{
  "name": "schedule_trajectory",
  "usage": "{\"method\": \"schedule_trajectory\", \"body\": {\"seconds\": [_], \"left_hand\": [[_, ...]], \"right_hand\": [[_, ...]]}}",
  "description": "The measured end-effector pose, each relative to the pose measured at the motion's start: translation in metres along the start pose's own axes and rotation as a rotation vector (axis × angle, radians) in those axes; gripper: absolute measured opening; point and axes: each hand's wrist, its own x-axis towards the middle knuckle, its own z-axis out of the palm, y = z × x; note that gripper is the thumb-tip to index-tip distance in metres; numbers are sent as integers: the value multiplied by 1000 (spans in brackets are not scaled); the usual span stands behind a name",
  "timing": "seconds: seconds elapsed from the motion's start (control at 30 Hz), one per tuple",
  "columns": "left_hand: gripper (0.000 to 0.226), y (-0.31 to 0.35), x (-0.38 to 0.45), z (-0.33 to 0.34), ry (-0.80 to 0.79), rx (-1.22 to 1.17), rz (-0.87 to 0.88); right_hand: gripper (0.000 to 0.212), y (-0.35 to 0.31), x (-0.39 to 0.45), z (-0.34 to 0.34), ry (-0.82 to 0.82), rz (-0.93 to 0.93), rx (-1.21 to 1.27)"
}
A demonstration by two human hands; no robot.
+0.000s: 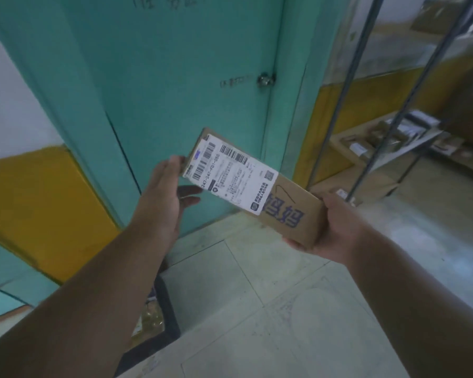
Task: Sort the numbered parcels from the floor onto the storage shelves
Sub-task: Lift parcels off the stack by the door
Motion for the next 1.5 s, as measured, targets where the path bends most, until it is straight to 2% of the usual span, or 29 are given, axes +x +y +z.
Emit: {"method": "schedule_trajectory", "body": {"seconds": [0.1, 0.2, 0.33, 0.4, 0.5, 0.57, 0.63, 0.73, 0.8, 0.9, 1.03, 1.13, 1.23, 1.37, 1.5], "left_hand": [[44, -3, 8, 48, -64, -26, 62], [46, -15, 16, 84, -137, -30, 30], [65, -39, 30, 122, -216, -29, -32], [73, -47, 42, 141, -260, -86, -45], [69, -56, 58, 177, -393, -100, -77], [64, -63, 68, 206, -492, -50, -112], [54, -65, 84, 237, -571, -44, -166], [33, -60, 111, 284, -642, -67, -208], [32, -57, 121, 315, -730, -14, -204], [38, -63, 123, 362, -850, 84, -186], [40, -78, 99, 432, -1042, 124, -190], [51, -99, 80, 492, -1189, 196, -240], [74, -119, 71, 550, -1275, 256, -249], [80, -126, 61, 625, -1336, 197, -222], [79, -133, 63, 694, -1206, 174, -170]], "right_hand": [[42, -1, 2, -30, -26, 49, 115], [39, -13, 4, -57, 7, 4, 142], [44, -26, 9, -82, 10, -43, 114], [37, -30, 15, -86, 13, -65, 162], [28, -39, 28, -81, 34, -164, 285], [31, -52, 41, -80, 18, -256, 311], [39, -71, 53, -86, 37, -336, 267], [35, -108, 62, -105, 215, -416, 34], [29, -133, 61, -119, 338, -444, -202], [26, -166, 55, -145, 457, -467, -359], [41, -190, 52, -194, 456, -470, -337], [49, -201, 54, -259, 541, -478, -245], [36, -216, 60, -329, 583, -499, -130], [37, -246, 77, -409, 545, -472, -21], [33, -299, 91, -476, 565, -528, -23]]}}
